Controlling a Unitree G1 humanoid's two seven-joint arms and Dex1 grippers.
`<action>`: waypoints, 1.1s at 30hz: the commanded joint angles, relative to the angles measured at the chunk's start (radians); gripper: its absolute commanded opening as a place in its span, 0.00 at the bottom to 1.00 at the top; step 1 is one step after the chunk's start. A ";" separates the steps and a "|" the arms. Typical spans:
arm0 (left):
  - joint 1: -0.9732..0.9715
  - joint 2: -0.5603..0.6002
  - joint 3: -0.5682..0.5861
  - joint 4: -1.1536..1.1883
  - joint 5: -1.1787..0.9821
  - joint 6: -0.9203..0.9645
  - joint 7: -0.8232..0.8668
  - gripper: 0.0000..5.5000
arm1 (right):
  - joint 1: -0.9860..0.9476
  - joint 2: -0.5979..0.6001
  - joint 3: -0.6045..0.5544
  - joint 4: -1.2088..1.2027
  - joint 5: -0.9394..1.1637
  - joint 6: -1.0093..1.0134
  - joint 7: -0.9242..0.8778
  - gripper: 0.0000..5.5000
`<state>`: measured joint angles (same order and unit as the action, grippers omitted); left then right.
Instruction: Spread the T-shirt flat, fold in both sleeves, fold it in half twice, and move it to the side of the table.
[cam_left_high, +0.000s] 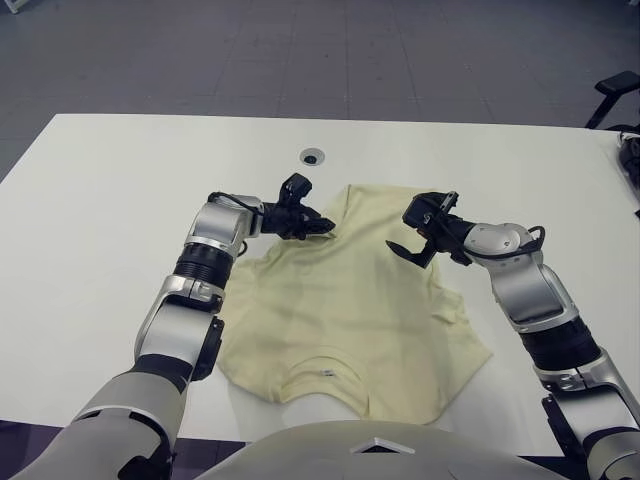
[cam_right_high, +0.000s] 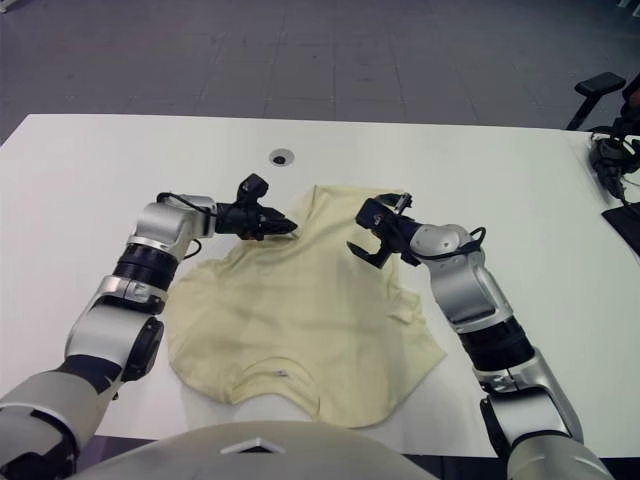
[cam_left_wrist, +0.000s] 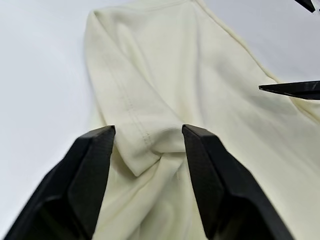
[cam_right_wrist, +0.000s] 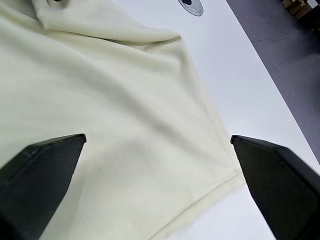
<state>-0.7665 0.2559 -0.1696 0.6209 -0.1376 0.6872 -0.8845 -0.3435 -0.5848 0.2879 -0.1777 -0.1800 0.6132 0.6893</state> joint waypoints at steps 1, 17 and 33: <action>-0.040 0.003 0.000 0.025 0.009 -0.003 0.008 0.32 | -0.005 -0.001 0.003 -0.006 -0.007 0.005 -0.007 0.98; -0.026 0.048 -0.020 -0.042 0.023 -0.021 -0.003 0.21 | -0.008 -0.005 0.003 -0.002 -0.005 0.002 -0.007 0.98; 0.009 0.026 -0.051 -0.019 0.021 0.004 -0.012 0.48 | -0.012 -0.004 0.007 0.003 -0.005 -0.003 -0.009 0.98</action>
<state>-0.7527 0.2865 -0.2190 0.5947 -0.1195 0.6847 -0.8968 -0.3435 -0.5848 0.2884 -0.1773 -0.1797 0.6125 0.6767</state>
